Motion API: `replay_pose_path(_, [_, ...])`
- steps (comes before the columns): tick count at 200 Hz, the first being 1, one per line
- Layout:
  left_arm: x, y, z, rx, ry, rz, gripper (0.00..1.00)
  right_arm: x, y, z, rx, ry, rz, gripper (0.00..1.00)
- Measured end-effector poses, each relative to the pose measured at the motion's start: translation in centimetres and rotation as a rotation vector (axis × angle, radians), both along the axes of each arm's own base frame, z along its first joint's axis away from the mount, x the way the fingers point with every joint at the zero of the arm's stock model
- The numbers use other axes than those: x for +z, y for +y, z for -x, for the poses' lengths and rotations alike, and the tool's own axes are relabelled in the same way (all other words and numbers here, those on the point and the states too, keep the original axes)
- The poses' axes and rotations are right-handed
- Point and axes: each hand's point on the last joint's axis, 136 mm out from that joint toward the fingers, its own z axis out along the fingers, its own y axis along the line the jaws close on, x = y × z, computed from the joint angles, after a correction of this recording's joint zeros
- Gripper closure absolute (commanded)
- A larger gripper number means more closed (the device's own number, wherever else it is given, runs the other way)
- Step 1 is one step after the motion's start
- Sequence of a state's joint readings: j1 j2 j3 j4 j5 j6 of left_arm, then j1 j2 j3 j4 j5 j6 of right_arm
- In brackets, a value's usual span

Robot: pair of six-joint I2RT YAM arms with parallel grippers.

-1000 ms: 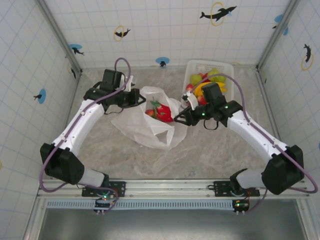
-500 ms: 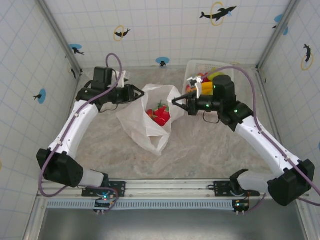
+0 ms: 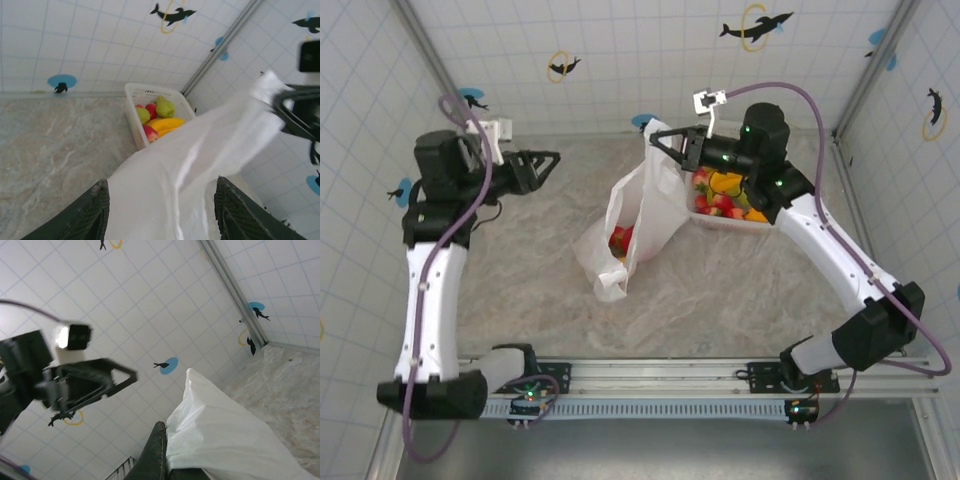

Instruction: Place the fake fruits into the plastic bag and tie a complex knot

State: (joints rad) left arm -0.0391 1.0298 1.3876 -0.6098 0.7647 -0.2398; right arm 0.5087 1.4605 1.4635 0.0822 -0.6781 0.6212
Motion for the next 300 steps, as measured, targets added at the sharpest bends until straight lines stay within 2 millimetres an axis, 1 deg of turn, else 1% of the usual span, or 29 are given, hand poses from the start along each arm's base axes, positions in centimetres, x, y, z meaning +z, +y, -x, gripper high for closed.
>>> replay_pose_path(14, [0.4, -1.0, 3.3, -0.043, -0.066, -0.013, 0.42, 0.1, -0.2, -1.0, -0.023, 0.005, 0.003, 1.00])
replay_pose_path(25, [0.7, -1.7, 5.4, -0.083, -0.106, -0.018, 0.41, 0.3, -0.4, -1.8, -0.045, 0.006, 0.007, 1.00])
replay_pose_path(38, [0.6, -2.6, 7.2, -0.125, -0.133, -0.019, 0.39, 0.6, -0.7, -2.5, -0.064, 0.004, 0.011, 1.00])
replay_pose_path(53, [-0.2, -3.7, 8.5, -0.174, -0.137, -0.022, 0.36, 0.7, -1.0, -3.1, -0.086, 0.005, 0.022, 1.00])
replay_pose_path(80, [-3.0, -5.8, 9.5, -0.251, -0.081, -0.047, 0.33, 0.7, -1.3, -3.5, -0.103, 0.002, 0.030, 1.00])
replay_pose_path(96, [-4.1, -7.3, 10.0, -0.294, -0.058, -0.072, 0.33, 0.5, -1.4, -3.7, -0.109, 0.003, 0.035, 1.00])
replay_pose_path(119, [-5.1, -9.0, 10.5, -0.329, -0.042, -0.112, 0.33, 0.4, -1.5, -3.9, -0.113, 0.005, 0.037, 1.00])
replay_pose_path(159, [-6.1, -10.3, 10.7, -0.339, -0.033, -0.155, 0.32, 0.3, -1.6, -4.1, -0.112, 0.008, 0.038, 1.00])
replay_pose_path(182, [-7.3, -11.6, 11.1, -0.365, -0.015, -0.192, 0.34, 0.3, -1.9, -4.3, -0.118, 0.008, 0.038, 1.00])
replay_pose_path(199, [-8.4, -12.4, 11.1, -0.373, 0.003, -0.222, 0.40, 0.2, -2.1, -4.4, -0.122, 0.010, 0.038, 1.00])
replay_pose_path(210, [-8.8, -12.6, 10.9, -0.372, 0.004, -0.240, 0.49, 0.2, -2.1, -4.5, -0.124, 0.012, 0.038, 1.00])
replay_pose_path(219, [-9.1, -12.8, 10.7, -0.364, 0.008, -0.253, 0.63, 0.2, -2.2, -4.6, -0.126, 0.013, 0.038, 1.00])
replay_pose_path(233, [-9.4, -12.7, 10.3, -0.349, 0.002, -0.277, 0.89, 0.1, -2.3, -4.7, -0.128, 0.016, 0.037, 1.00])
replay_pose_path(241, [-9.5, -12.5, 10.0, -0.338, 0.000, -0.293, 1.00, 0.1, -2.4, -4.8, -0.130, 0.018, 0.035, 1.00])
replay_pose_path(257, [-9.1, -12.1, 9.5, -0.307, -0.024, -0.318, 1.00, 0.2, -2.5, -4.8, -0.129, 0.027, 0.031, 1.00])
replay_pose_path(267, [-8.2, -11.7, 9.2, -0.282, -0.048, -0.329, 1.00, 0.2, -2.6, -4.8, -0.128, 0.035, 0.027, 1.00])
replay_pose_path(283, [-5.7, -11.0, 8.4, -0.231, -0.110, -0.344, 1.00, 0.2, -2.7, -4.8, -0.122, 0.044, 0.020, 1.00])
replay_pose_path(300, [-2.2, -10.1, 7.5, -0.176, -0.198, -0.363, 1.00, 0.6, -3.0, -4.9, -0.120, 0.058, 0.008, 1.00])
